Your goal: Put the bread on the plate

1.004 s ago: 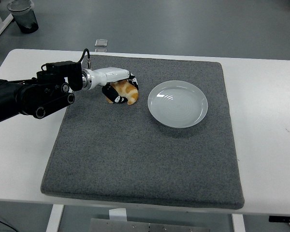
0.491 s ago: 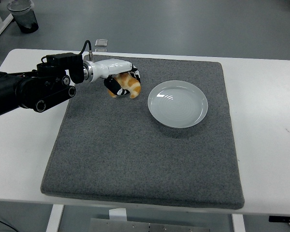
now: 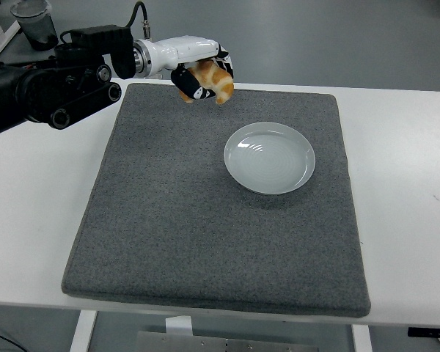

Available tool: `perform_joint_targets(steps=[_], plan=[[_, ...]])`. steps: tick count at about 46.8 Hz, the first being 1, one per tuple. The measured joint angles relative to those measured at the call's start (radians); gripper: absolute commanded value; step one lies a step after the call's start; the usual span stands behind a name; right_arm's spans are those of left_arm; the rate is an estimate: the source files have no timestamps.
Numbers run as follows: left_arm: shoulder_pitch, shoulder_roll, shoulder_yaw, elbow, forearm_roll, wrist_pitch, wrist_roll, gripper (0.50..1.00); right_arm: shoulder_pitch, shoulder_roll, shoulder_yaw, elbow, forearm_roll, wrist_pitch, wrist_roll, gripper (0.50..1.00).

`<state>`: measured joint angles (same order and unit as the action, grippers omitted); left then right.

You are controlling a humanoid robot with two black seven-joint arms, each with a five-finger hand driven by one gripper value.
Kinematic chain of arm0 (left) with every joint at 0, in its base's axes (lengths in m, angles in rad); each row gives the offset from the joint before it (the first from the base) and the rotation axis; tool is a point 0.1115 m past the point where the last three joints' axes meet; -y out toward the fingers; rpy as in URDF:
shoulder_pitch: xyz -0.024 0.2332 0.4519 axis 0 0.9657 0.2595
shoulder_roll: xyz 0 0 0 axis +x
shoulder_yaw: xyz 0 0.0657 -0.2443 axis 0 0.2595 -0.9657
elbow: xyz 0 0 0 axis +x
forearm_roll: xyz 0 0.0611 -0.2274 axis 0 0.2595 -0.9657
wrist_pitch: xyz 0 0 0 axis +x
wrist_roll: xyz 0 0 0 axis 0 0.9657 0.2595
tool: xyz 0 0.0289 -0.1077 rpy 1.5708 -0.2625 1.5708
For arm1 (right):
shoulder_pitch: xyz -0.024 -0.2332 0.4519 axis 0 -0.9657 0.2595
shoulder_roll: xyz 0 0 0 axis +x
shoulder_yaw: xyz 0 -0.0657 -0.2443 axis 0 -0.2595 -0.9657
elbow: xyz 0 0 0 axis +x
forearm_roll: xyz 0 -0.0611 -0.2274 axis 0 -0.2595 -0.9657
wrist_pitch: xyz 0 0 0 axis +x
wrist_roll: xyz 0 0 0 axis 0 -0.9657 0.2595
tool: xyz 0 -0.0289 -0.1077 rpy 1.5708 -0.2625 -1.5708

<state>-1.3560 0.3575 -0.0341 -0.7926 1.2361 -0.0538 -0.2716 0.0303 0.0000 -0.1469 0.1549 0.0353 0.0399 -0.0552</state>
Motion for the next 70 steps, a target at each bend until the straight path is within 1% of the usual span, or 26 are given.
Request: perform_joint_targets(steps=[15, 25, 28, 33, 36, 48, 70], plan=[[-0.048, -0.007, -0.008, -0.023, -0.008, 0.006, 0.001, 0.500, 0.001, 0.000, 0.001, 0.000, 0.000, 0.000, 0.000, 0.932], [-0.054, -0.017, -0.008, -0.035, -0.013, 0.016, 0.002, 0.500, 0.000, 0.000, 0.001, 0.000, 0.000, 0.000, 0.000, 0.932], [-0.054, -0.040, -0.008, -0.041, -0.014, 0.025, 0.001, 0.500, 0.001, 0.000, 0.001, 0.000, 0.000, 0.000, 0.000, 0.930], [-0.053, -0.079, -0.008, -0.044, -0.014, 0.066, 0.000, 0.500, 0.001, 0.000, 0.001, 0.000, 0.000, 0.000, 0.000, 0.932], [-0.053, -0.101, -0.007, -0.044, -0.011, 0.076, 0.001, 0.500, 0.000, 0.000, 0.001, 0.000, 0.000, 0.000, 0.000, 0.930], [-0.041, -0.169, -0.002, -0.044, -0.005, 0.079, 0.003, 0.500, 0.000, 0.000, 0.001, 0.000, 0.000, 0.000, 0.000, 0.932], [-0.001, -0.259, 0.014, -0.016, 0.007, 0.083, 0.002, 0.500, 0.001, 0.000, 0.001, 0.000, 0.000, 0.000, 0.000, 0.932]])
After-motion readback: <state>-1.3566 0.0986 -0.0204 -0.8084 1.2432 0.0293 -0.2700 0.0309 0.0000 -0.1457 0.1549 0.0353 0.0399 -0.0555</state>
